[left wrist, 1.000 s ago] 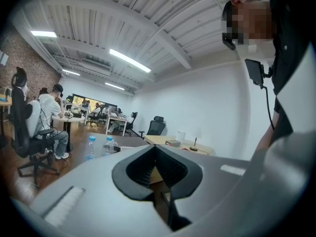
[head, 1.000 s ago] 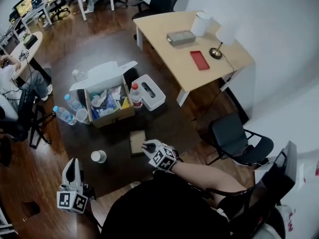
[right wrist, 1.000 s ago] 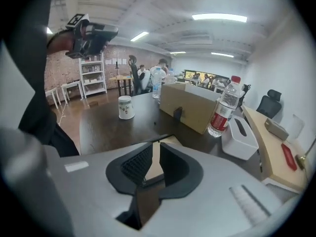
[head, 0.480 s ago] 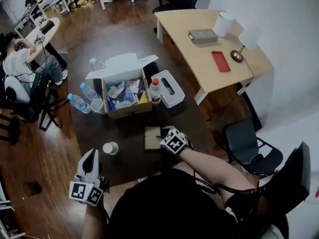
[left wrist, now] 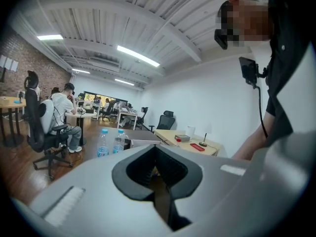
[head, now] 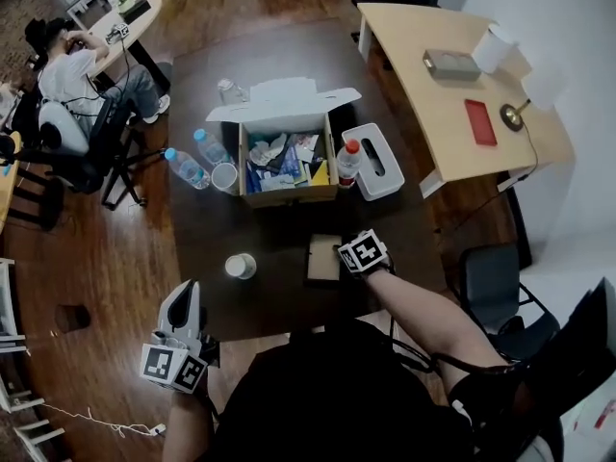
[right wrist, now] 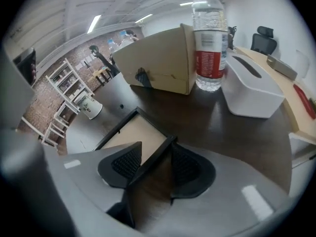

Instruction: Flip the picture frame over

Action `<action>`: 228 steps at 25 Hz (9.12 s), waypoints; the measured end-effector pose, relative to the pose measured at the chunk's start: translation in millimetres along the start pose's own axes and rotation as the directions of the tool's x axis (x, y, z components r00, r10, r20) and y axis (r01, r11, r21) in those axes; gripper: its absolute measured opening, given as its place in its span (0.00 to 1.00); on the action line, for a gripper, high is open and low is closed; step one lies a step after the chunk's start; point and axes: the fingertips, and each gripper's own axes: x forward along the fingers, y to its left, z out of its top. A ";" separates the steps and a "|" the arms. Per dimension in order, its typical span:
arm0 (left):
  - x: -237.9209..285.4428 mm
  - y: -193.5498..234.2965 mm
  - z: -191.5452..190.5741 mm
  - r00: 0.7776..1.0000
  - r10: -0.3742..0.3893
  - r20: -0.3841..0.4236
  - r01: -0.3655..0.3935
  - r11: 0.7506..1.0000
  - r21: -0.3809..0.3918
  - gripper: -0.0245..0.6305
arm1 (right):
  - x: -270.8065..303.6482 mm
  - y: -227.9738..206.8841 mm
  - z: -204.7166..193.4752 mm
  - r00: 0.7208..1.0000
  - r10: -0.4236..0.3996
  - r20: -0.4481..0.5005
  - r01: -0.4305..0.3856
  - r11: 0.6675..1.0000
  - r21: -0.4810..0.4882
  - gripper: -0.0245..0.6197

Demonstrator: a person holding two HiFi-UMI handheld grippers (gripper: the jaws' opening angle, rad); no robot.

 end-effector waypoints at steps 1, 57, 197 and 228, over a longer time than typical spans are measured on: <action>-2.5 0.6 -1.0 1.000 0.008 -0.002 -0.008 1.000 -0.002 0.04 | 1.8 2.6 -0.1 1.000 0.009 -0.010 -0.009 1.000 -0.018 0.34; 109.2 -107.2 -127.6 0.805 -0.466 -0.369 0.391 0.882 -0.262 0.29 | -168.6 96.5 130.0 0.857 0.094 0.506 -0.077 0.996 -0.055 0.11; 12.9 -32.8 -59.0 0.886 -0.453 -0.095 0.361 0.805 -0.471 0.06 | 0.3 138.8 -49.9 0.989 0.079 0.122 0.036 0.680 -0.732 0.04; 37.3 -2.8 -111.2 0.982 -0.095 -0.162 0.096 0.995 -0.002 0.04 | -75.6 55.7 -13.0 0.910 0.054 0.411 0.010 0.988 -0.153 0.04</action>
